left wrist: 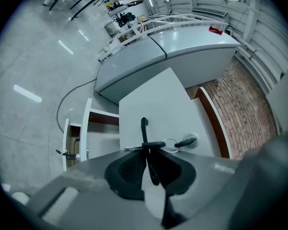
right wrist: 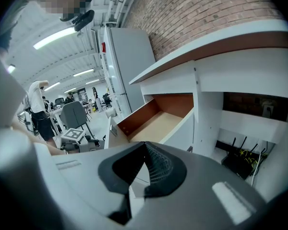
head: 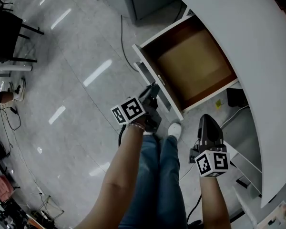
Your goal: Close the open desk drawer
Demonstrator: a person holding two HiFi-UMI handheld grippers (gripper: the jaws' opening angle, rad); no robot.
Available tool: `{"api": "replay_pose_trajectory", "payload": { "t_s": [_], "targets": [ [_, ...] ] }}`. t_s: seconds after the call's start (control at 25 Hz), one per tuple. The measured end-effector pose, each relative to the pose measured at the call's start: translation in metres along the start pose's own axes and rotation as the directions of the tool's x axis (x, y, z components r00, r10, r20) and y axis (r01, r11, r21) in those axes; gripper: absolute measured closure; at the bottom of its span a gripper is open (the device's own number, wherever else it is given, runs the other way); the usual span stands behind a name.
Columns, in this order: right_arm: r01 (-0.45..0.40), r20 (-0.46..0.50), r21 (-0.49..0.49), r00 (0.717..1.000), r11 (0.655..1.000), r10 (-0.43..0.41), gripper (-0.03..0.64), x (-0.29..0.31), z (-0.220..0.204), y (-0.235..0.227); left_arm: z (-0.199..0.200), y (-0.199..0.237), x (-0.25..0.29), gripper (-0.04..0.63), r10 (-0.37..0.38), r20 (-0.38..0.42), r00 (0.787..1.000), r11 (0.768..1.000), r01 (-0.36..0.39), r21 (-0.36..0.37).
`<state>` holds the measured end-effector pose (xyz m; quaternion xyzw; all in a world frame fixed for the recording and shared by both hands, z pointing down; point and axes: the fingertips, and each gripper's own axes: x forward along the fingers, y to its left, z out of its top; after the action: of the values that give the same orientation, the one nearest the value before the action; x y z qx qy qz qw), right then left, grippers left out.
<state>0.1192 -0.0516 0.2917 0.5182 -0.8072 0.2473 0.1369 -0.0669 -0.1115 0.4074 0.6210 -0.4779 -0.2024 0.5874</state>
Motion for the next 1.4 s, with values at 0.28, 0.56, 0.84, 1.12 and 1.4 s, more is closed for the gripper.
{"api": "replay_pose_trajectory", "payload": {
  "t_s": [0.28,0.56,0.84,1.12,1.4],
  "targets": [
    [-0.014,0.011,-0.005,1.0,1.0,0.014,0.618,-0.008,0.014,0.007,0.005,-0.023,-0.004,0.565,-0.017,-0.011,1.0,1.0,0.018,0.022],
    [-0.018,0.02,0.0,1.0,1.0,0.018,0.618,-0.018,0.028,0.008,0.008,-0.045,-0.006,0.563,-0.04,0.0,0.999,0.999,0.04,0.009],
    [-0.02,0.035,0.011,0.999,1.0,0.02,0.618,-0.023,0.033,0.005,0.012,-0.058,-0.006,0.561,-0.063,0.034,0.997,0.998,0.064,-0.021],
    [-0.014,0.034,0.03,0.999,0.999,0.013,0.618,-0.028,0.025,-0.003,0.013,-0.058,-0.003,0.557,-0.058,0.039,0.998,0.998,0.059,-0.017],
    [-0.002,0.027,0.033,1.0,0.999,0.001,0.618,-0.037,0.022,-0.013,0.013,-0.067,0.002,0.534,-0.094,0.039,0.995,0.995,0.095,-0.042]
  ]
}}
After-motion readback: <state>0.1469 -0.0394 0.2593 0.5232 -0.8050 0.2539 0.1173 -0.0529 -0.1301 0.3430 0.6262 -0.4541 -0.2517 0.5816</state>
